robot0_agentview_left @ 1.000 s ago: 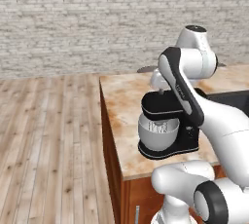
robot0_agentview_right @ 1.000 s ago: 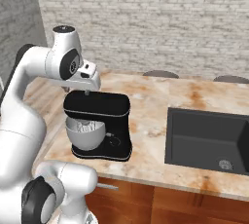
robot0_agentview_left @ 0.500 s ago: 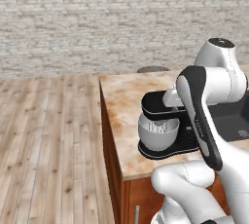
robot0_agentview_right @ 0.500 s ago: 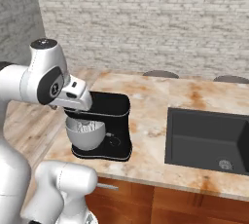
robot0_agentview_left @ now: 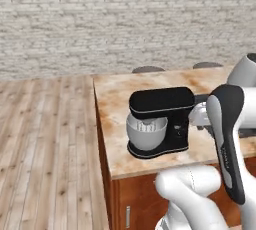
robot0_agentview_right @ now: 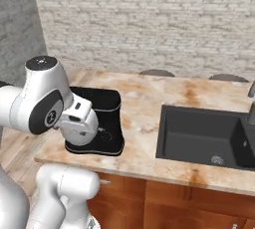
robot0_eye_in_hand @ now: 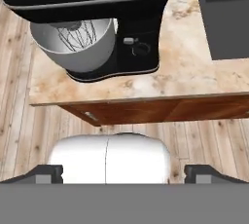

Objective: Navigate to the coffee machine.

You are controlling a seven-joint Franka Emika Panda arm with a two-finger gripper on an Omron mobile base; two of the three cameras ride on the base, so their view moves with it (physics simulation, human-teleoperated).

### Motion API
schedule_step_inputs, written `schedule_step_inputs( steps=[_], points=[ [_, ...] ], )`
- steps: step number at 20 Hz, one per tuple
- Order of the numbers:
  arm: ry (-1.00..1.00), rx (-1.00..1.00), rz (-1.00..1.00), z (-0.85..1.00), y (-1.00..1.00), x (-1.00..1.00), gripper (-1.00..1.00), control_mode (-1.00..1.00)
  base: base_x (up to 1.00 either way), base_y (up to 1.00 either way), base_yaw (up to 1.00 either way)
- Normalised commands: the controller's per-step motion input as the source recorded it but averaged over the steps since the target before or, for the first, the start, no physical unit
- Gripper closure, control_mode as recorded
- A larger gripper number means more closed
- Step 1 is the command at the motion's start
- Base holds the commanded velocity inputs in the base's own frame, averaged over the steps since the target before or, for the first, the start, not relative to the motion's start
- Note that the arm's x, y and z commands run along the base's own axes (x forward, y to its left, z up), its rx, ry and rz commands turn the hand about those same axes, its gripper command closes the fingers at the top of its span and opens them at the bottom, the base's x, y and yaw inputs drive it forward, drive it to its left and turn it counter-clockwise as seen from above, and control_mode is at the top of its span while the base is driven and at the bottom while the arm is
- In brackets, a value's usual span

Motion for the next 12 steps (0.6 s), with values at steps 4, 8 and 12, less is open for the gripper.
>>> schedule_step_inputs(
  steps=[4,8,12],
  points=[
    [0.00,0.00,0.00,0.00,0.00,0.00,-1.00,1.00,-0.38,-1.00,-0.31],
    [0.00,0.00,0.00,0.00,0.00,0.00,-1.00,1.00,-0.01,-0.98,-0.64],
    [0.00,0.00,0.00,0.00,0.00,0.00,-1.00,1.00,0.00,-0.34,-0.92]
  ],
)
